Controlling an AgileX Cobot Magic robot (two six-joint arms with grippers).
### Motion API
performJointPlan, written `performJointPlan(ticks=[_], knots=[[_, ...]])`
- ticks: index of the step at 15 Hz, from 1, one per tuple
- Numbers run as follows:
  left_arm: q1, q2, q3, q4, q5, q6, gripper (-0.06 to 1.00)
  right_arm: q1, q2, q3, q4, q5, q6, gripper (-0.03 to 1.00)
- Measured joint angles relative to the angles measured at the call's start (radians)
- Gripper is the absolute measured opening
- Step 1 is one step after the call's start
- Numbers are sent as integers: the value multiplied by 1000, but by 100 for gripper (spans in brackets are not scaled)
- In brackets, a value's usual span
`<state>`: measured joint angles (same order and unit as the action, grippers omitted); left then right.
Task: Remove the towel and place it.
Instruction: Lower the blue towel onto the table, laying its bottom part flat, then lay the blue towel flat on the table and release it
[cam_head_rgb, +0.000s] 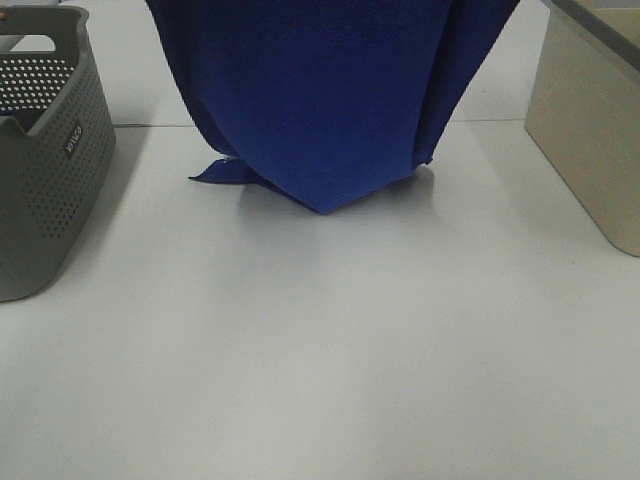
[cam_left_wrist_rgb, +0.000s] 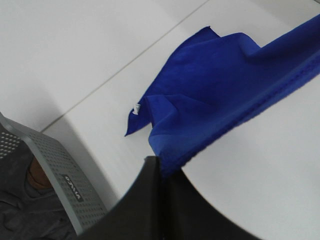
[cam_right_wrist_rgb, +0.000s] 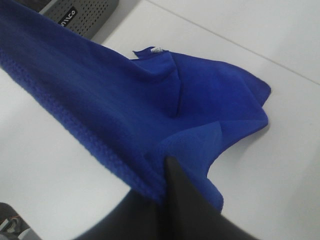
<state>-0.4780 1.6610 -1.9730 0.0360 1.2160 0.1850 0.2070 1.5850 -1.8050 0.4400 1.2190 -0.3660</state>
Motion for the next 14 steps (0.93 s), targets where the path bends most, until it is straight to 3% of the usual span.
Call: performJointPlan(ticks=[7, 10, 14], knots=[[-4, -238, 346, -91, -9, -70, 0, 10, -221, 363, 53, -3, -43, 2], [-11, -321, 468, -143, -11, -78, 0, 10, -291, 450, 67, -3, -45, 2], [-81, -417, 690, -194, -20, -126, 0, 10, -388, 601, 70, -3, -49, 2]])
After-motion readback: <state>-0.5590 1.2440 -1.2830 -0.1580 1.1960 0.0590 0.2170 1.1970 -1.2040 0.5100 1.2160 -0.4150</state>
